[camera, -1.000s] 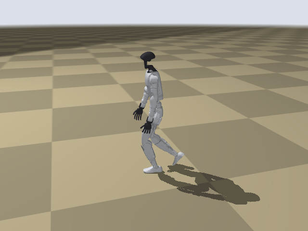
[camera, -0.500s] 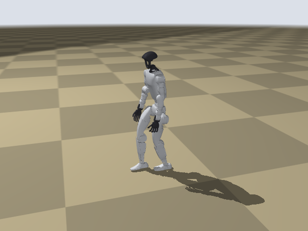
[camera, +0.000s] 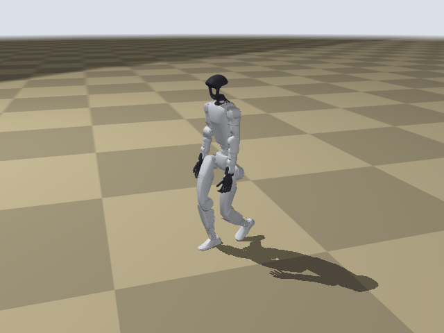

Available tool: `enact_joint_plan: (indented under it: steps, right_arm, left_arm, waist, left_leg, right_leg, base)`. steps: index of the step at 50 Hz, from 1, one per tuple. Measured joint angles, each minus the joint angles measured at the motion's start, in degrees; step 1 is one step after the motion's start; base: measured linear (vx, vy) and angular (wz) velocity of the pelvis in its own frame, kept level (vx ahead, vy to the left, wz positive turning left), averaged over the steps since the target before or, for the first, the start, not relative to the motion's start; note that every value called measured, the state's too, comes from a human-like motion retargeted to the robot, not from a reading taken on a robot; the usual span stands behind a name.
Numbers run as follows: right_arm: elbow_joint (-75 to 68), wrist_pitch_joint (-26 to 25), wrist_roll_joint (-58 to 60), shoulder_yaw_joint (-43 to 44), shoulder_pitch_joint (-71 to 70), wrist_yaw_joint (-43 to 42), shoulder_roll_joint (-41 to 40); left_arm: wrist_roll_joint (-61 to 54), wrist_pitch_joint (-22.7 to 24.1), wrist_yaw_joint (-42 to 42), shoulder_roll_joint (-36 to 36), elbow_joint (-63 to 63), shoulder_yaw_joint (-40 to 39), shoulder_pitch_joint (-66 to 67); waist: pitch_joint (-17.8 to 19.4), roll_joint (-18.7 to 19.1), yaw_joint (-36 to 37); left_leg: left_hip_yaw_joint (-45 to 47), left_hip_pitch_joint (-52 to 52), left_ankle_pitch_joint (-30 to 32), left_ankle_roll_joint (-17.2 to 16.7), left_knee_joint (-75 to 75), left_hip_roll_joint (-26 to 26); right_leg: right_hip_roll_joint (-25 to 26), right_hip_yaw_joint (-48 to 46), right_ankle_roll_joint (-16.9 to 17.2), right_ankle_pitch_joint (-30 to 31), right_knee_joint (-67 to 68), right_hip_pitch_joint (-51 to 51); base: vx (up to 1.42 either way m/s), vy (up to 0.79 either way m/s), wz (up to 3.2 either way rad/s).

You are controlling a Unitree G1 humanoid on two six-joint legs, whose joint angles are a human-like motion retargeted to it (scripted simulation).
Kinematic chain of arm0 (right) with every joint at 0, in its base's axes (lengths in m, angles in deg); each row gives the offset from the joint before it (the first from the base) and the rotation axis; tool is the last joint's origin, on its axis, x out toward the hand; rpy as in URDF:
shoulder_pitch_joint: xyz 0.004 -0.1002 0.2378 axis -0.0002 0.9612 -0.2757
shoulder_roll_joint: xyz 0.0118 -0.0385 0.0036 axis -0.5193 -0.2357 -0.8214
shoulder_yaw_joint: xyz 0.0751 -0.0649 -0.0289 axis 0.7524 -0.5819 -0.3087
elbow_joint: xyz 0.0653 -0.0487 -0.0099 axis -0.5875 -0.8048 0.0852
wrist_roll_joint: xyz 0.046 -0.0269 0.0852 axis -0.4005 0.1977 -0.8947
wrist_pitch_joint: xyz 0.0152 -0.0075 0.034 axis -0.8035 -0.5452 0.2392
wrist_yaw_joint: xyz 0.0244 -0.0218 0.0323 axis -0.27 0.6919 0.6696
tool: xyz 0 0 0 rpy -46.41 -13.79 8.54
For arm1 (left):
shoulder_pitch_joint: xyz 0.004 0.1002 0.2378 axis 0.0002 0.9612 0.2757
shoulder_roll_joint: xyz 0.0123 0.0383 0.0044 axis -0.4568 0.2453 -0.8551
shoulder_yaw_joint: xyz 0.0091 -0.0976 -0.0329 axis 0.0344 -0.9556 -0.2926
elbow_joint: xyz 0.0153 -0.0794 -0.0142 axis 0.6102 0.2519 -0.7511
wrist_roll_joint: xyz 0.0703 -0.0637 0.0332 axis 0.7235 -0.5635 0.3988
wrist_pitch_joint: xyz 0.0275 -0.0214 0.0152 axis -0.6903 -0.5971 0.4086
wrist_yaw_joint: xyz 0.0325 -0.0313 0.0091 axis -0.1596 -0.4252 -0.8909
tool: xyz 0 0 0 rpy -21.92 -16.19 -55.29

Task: Walk

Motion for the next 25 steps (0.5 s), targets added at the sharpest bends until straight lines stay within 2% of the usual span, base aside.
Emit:
enact_joint_plan:
  steps: [6,12,18,25]
  right_arm:
    - [0.3,-0.8,1.0,-0.9,0.0,0.9,0.6]
    - [0.5,-1.6,3.0,-2.2,-0.4,2.3,1.0]
    - [0.8,-2.0,5.0,-3.4,-0.6,3.3,1.3]
    - [1.4,-1.5,6.2,-4.2,-1.4,3.8,1.8]
  left_arm:
    - [-1.2,-0.9,-0.7,-0.6,-0.2,-0.3,-2.0]
    - [-2.9,-1.4,-0.7,-1.0,0.1,-0.6,-3.0]
    - [-3.2,-1.1,-0.4,-1.2,0.1,-0.2,-3.2]
    - [-2.2,-0.8,-0.2,-1.3,-0.2,0.4,-3.4]
  waist:
    - [0.3,-0.4,0.3]
    - [0.6,-1.4,1.3]
    - [0.7,-1.9,2.4]
    - [1.0,-2.2,2.8]
  left_leg:
    - [6.0,-5.3,-2.9,4.4,8.7,6.9]
    - [9.9,-7.9,-8.3,8.4,6.6,11.0]
    - [11.2,-7.5,-11.2,8.5,-5.2,10.3]
    - [9.9,-3.3,-9.9,7.8,-20.7,6.9]
  right_leg:
    - [-1.7,-1.9,-1.0,-3.9,1.2,1.7]
    - [-3.7,-4.0,-0.8,-5.8,0.5,4.0]
    - [-5.1,-5.9,-0.4,-6.1,-1.8,6.8]
    - [-6.3,-7.9,-0.5,-6.4,-3.9,10.1]
  base:
    - [0.21,-0.05,0.52]
    - [0.15,-0.04,0.48]
    - [0.11,-0.03,0.47]
    - [0.07,-0.01,0.53]
